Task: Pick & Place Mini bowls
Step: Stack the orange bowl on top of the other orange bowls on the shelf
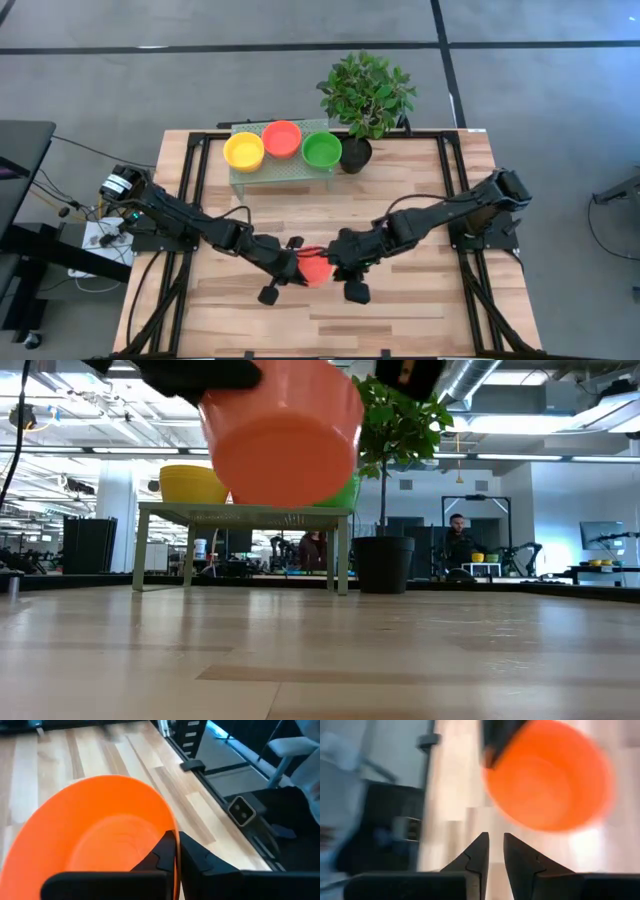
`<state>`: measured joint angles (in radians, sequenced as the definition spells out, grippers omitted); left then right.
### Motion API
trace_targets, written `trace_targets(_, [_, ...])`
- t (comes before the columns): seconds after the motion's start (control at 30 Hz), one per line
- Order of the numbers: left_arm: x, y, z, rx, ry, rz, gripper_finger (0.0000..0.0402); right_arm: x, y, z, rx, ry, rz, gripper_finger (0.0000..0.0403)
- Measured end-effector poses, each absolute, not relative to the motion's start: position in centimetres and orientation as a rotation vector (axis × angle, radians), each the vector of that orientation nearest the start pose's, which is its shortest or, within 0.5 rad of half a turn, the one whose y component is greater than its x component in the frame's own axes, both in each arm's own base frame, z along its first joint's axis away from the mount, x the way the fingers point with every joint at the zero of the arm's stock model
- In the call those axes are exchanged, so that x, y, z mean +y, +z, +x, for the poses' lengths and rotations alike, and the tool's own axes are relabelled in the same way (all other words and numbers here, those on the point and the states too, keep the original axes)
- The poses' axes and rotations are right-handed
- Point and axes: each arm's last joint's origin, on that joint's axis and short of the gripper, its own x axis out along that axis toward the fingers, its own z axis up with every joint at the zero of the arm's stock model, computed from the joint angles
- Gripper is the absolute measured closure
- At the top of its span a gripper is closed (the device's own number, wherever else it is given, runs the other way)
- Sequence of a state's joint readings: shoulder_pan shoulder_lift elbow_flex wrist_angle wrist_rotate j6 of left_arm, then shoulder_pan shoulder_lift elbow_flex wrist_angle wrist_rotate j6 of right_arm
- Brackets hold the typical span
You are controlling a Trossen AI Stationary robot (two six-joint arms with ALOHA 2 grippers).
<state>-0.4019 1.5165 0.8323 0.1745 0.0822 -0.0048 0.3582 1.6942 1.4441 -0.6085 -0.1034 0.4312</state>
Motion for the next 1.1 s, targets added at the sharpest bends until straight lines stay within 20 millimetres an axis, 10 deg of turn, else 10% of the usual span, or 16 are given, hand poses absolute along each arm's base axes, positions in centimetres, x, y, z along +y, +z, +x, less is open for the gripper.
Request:
trace_targets(0.2, [-12.3, 24.9, 27.5, 0.566, -0.410, 0.115, 0.0390, 14.1, 29.9, 30.5, 0.889, -0.007, 0.050, 0.0349])
trace_targets(0.53, [-5.7, 34.3, 23.6, 0.505, -0.041, 0.193, 0.0389, 11.9, 24.6, 26.3, 0.894, -0.153, 0.027, 0.0349])
trace_targets(1.1, [9.8, 33.2, 24.2, 0.605, 0.373, 0.219, 0.0390, 3.4, 20.7, 24.1, 0.808, -0.504, 0.209, 0.0349])
